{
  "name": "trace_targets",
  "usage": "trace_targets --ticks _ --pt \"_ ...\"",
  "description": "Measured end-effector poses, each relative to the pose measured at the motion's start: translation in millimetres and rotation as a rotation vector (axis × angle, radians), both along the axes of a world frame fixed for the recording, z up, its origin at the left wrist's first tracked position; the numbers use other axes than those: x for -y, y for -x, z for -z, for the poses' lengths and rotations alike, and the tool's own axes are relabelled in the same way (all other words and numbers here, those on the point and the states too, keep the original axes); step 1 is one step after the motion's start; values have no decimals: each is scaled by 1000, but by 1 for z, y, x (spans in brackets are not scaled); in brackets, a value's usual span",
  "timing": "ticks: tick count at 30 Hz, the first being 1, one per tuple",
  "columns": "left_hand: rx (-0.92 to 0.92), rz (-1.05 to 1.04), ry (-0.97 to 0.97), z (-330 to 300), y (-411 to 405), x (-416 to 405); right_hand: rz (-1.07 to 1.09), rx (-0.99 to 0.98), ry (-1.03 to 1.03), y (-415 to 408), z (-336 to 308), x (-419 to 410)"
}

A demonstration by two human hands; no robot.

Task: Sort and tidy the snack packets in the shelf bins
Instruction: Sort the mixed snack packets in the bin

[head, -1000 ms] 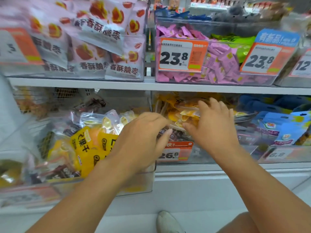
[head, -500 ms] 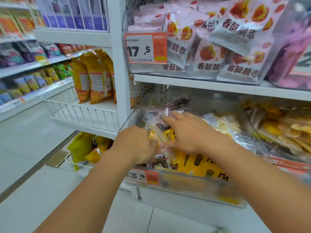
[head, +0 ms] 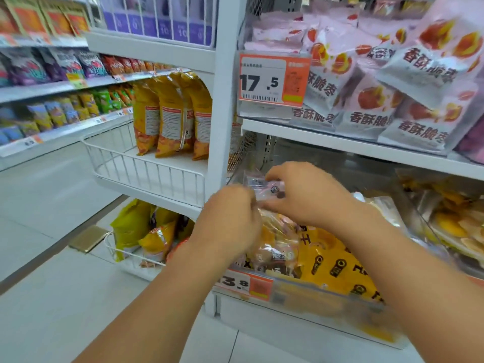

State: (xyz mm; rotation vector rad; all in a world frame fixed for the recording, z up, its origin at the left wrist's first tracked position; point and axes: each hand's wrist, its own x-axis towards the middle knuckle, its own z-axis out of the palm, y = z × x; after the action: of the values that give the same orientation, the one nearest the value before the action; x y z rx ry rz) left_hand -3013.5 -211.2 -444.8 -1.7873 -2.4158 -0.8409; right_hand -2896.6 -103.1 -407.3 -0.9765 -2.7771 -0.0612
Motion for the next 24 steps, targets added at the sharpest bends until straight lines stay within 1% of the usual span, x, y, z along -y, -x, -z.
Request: trace_targets --ticks 2,3,4,6,9,12,14,15,16,18,19,20,21,22,23,24 --pt "-71 -62 -159 -4 9 1 3 200 34 18 8 -7" --pt "-75 -81 -190 -6 16 3 17 270 27 24 13 -12" --pt "-59 -92 -185 -5 23 5 35 300 28 28 17 -18" --pt "-22 -88 -103 0 34 7 49 291 83 34 23 -26" --pt "-36 4 -2 11 39 9 -9 297 131 33 26 -27" --pt "-59 126 -3 10 42 10 -173 232 93 13 14 -14" --pt "25 236 46 9 44 11 -269 247 59 1 11 -1" --pt "49 294 97 8 43 12 -289 269 96 -3 12 6" --pt "50 313 177 7 41 12 -296 290 194 -5 11 12" --pt "65 306 253 3 37 13 -298 318 431 -9 3 15" --pt "83 293 270 1 36 14 -304 289 526 -11 -6 13" --pt "92 285 288 -1 35 15 -298 219 603 -13 -15 10" --pt "86 284 298 -1 34 15 -276 101 651 -15 -23 5" --pt "80 280 317 -2 33 15 -236 -19 619 -15 -28 0" --pt "76 276 322 -2 32 16 -196 -101 498 -13 -28 -7" --pt "71 281 325 -3 31 17 -151 -92 333 -10 -24 -14"
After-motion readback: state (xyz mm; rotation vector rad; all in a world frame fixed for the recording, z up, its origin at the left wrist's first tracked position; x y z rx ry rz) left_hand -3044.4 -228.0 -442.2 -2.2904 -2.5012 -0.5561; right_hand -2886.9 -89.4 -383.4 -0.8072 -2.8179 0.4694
